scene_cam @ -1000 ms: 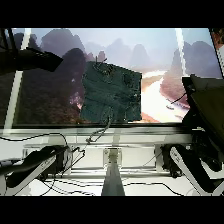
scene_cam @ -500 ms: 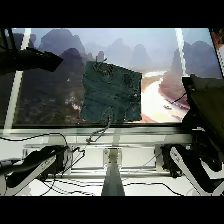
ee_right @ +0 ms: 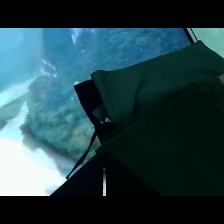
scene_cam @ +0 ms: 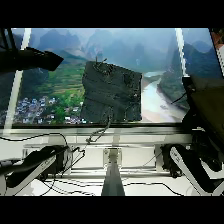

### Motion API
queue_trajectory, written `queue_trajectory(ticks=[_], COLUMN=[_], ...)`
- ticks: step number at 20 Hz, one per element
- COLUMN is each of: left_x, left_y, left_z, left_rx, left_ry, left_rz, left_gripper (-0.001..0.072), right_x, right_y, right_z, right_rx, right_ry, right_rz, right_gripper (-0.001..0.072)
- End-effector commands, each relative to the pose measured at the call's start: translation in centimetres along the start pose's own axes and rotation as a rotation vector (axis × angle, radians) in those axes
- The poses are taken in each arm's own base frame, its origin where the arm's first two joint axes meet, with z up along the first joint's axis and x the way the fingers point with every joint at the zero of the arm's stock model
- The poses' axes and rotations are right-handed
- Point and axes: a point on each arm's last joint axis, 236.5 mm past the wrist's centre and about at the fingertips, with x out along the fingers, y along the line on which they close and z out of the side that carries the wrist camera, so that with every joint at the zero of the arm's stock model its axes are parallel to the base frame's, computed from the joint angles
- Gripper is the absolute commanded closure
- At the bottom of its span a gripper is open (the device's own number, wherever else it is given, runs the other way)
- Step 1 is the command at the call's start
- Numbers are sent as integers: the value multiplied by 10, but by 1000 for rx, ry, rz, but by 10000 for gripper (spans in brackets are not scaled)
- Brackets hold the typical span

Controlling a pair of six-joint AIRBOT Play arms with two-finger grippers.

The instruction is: Fold the clothes and pants, and hang the long-sleeved shirts on hangers.

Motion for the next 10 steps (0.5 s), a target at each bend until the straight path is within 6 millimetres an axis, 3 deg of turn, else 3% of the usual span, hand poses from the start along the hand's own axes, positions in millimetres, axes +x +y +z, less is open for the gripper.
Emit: queue_trajectory(ticks=[1,6,8,9,10], left_x=[-1,1,4,5,5], left_y=[-11,3,9,12,14], left_z=[6,-7,-4,0,0], left_rx=[-32,4,2,1,2], left_ry=[-26,29,17,-1,0], left_rz=[-48,9,25,37,43], left_gripper=[21,22,23,58,224], right_x=[-1,13,37,57,76], right_y=[5,6,13,19,27], right_z=[22,32,24,9,-15], right_rx=[-1,-13,-22,-42,-84], right_ry=[-93,-110,-60,10,113], right_rz=[20,9,19,29,51], right_gripper=[673,673,673,673,674])
